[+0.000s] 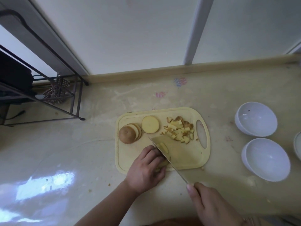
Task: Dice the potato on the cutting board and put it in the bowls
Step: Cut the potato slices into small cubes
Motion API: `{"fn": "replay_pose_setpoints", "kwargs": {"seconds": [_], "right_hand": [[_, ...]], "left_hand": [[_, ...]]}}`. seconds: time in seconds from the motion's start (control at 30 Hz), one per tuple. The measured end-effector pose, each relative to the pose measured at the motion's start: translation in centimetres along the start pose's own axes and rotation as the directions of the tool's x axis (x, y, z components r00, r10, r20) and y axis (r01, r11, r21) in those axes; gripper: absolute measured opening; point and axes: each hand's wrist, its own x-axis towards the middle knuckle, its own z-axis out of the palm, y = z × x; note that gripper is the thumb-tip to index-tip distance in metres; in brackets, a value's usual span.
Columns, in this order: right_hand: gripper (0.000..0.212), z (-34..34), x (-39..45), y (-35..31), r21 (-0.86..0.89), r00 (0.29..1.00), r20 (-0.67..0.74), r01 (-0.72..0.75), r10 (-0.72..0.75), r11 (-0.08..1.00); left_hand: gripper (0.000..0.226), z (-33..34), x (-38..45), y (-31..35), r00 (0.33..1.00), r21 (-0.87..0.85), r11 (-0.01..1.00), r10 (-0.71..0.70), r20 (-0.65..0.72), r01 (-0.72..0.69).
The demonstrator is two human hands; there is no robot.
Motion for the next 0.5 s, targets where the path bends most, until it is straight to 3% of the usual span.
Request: {"fn": "replay_pose_setpoints", "kwargs": {"seconds": [0.03, 0.07, 0.1, 0.2, 0.27, 0.37, 0.5], "right_hand": [[0.071, -5.9, -6.5, -0.1, -0.205, 0.971, -0.198, 0.09, -0.131, 0.975], [0.083, -1.8, -1.5, -0.8, -0.008, 0.976, -0.153, 0.158, -0.157, 0.987], [0.087, -2.8, -1.9, -0.6, -0.094, 0.987, -0.15, 0.047, -0.061, 0.994], [0.082, -2.7, -0.1, 0.2, -0.071, 0.969, -0.237, 0.051, -0.067, 0.996], [0.093, -3.7, -0.7, 0.6, -0.003, 0.975, -0.2, 0.103, -0.102, 0.995], [0.1, -4.2, -1.2, -1.4, -0.027, 0.995, -0.091, 0.026, -0.029, 0.999], [0.117, -4.3, -2.8, -1.8, 0.032, 0.988, -0.152, 0.025, -0.02, 0.999]], "left_hand": [[0.023, 0.1, 0.0, 0.0, 1.0, 0.01, 1.0, 0.002, -0.004, -0.002], [0.022, 0.0, 0.0, 0.1, 1.0, 0.015, 1.0, 0.004, -0.016, -0.004], [0.022, 0.0, 0.0, 0.0, 1.0, 0.014, 1.0, 0.003, -0.013, -0.003], [0.021, 0.0, -0.1, 0.1, 1.0, 0.035, 0.999, 0.009, -0.009, -0.009], [0.02, 0.0, -0.2, 0.1, 1.0, 0.038, 0.999, 0.008, -0.019, -0.007], [0.018, -0.2, -0.4, 0.2, 0.999, 0.022, 1.0, 0.017, -0.05, -0.016], [0.016, 0.0, -0.9, 0.5, 0.998, 0.017, 1.0, 0.002, -0.071, -0.001]]}}
